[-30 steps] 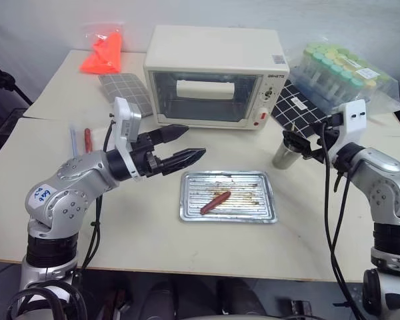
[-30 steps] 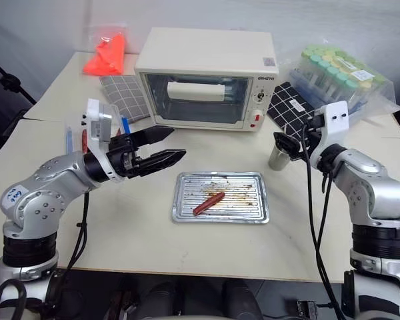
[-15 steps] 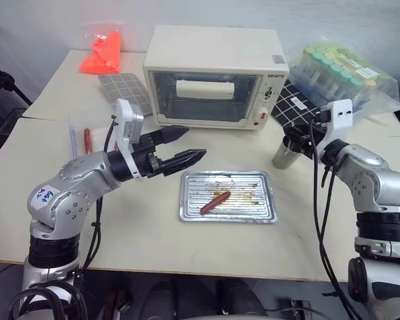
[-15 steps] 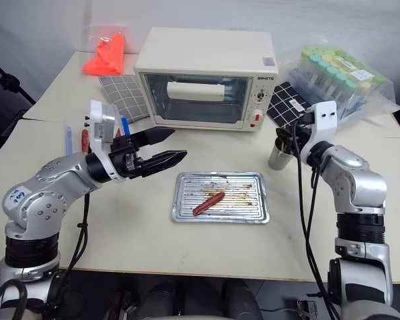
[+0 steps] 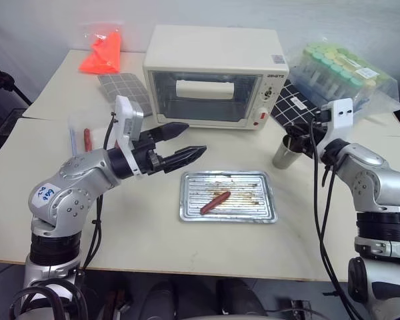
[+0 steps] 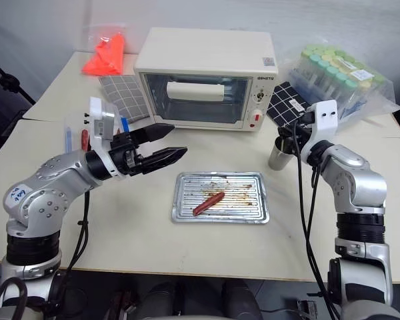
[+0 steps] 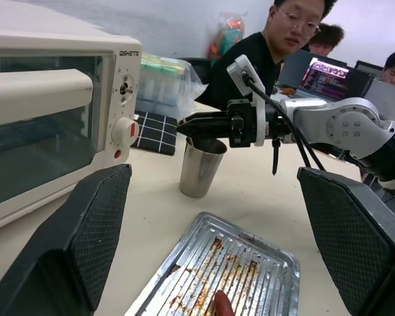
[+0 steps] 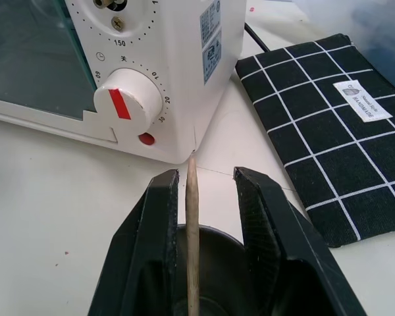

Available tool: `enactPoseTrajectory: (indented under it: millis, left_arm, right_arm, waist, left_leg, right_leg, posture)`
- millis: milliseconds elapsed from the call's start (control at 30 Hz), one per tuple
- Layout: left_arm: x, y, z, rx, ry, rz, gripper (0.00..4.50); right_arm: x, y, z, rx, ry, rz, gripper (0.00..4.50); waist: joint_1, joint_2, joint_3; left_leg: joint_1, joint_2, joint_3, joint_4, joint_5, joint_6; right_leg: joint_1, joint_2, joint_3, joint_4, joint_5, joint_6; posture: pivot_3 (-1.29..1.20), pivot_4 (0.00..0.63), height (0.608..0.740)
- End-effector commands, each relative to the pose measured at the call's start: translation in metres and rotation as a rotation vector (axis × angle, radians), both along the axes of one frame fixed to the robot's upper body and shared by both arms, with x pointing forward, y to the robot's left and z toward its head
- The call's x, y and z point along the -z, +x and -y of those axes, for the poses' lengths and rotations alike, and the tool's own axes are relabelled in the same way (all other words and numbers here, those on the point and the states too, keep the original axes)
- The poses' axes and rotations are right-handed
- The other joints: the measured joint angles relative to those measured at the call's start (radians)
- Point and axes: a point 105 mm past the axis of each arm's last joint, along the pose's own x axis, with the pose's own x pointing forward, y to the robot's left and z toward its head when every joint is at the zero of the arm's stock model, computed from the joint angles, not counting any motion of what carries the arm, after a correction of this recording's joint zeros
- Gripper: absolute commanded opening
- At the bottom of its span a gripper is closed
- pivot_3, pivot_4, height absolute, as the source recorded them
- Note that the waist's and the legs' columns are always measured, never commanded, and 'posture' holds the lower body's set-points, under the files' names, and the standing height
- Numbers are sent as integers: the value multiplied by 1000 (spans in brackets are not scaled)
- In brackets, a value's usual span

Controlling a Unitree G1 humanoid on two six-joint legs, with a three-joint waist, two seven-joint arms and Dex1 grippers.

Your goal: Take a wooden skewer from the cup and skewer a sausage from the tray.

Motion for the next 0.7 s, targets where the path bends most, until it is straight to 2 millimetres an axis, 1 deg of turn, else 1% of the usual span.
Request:
enactPoseTrajectory:
  millis: [33, 133, 233, 333, 367, 467, 567, 633, 700]
  left_arm:
    - [-11, -3, 2, 13, -7, 60, 4280]
    - [-11, -3, 2, 12, -7, 62, 4280]
    - [-12, -2, 2, 14, -11, 63, 4280]
    - [-13, -1, 4, 26, -19, 66, 4280]
    - [-13, -1, 5, 30, -21, 68, 4280]
    - [-13, 0, 8, 39, -33, 75, 4280]
    - [-15, 0, 11, 48, -51, 93, 4280]
    - [-17, -1, 14, 67, -62, 111, 4280]
    - [-20, -4, 18, 82, -71, 137, 4280]
  right_arm:
    - [-17, -5, 4, 11, 14, 67, 864]
    - [-17, -6, 4, 13, 10, 70, 86]
    - [-21, -7, 5, 16, 2, 81, 30]
    - [-36, -12, 9, 27, -11, 116, 30]
    - [-47, -15, 10, 32, -10, 139, 30]
    - [-90, -27, 11, 33, 6, 226, 30]
    - [-126, -40, 13, 32, 28, 278, 30]
    - [-152, -51, 13, 14, 111, 288, 30]
    - [-168, -58, 9, -28, 263, 253, 30]
  waist:
    - [0, 0, 0]
    - [0, 0, 0]
    - [0, 0, 0]
    - [2, 0, 0]
    - [2, 0, 0]
    - [2, 1, 1]
    - [2, 3, 2]
    - [2, 3, 2]
    - [1, 3, 2]
  left_leg:
    - [0, 0, 0, 0, 0, 0]
    - [0, 0, 0, 0, 0, 0]
    - [0, 0, 0, 0, 0, 0]
    - [0, 0, 0, 0, 0, 0]
    - [0, 0, 0, 0, 0, 0]
    - [0, 0, 0, 0, 0, 0]
    - [0, 0, 0, 0, 0, 0]
    - [0, 0, 0, -1, 0, 0]
    - [0, 1, 0, -1, 0, 0]
  right_leg:
    - [0, 0, 0, 0, 0, 0]
    - [0, 0, 0, 0, 0, 0]
    - [0, 0, 0, 0, 0, 0]
    - [0, 0, 0, 0, 0, 0]
    - [0, 0, 0, 0, 0, 0]
    - [0, 0, 0, 0, 0, 0]
    - [0, 0, 0, 0, 0, 0]
    - [-1, 0, 0, 0, 0, 0]
    - [-1, 0, 0, 0, 0, 0]
  posture:
    - [0, 150, 740]
    - [0, 150, 740]
    - [0, 150, 740]
    - [0, 150, 740]
    - [0, 150, 740]
    - [0, 150, 740]
    - [0, 150, 740]
    - [0, 150, 740]
    - [0, 150, 740]
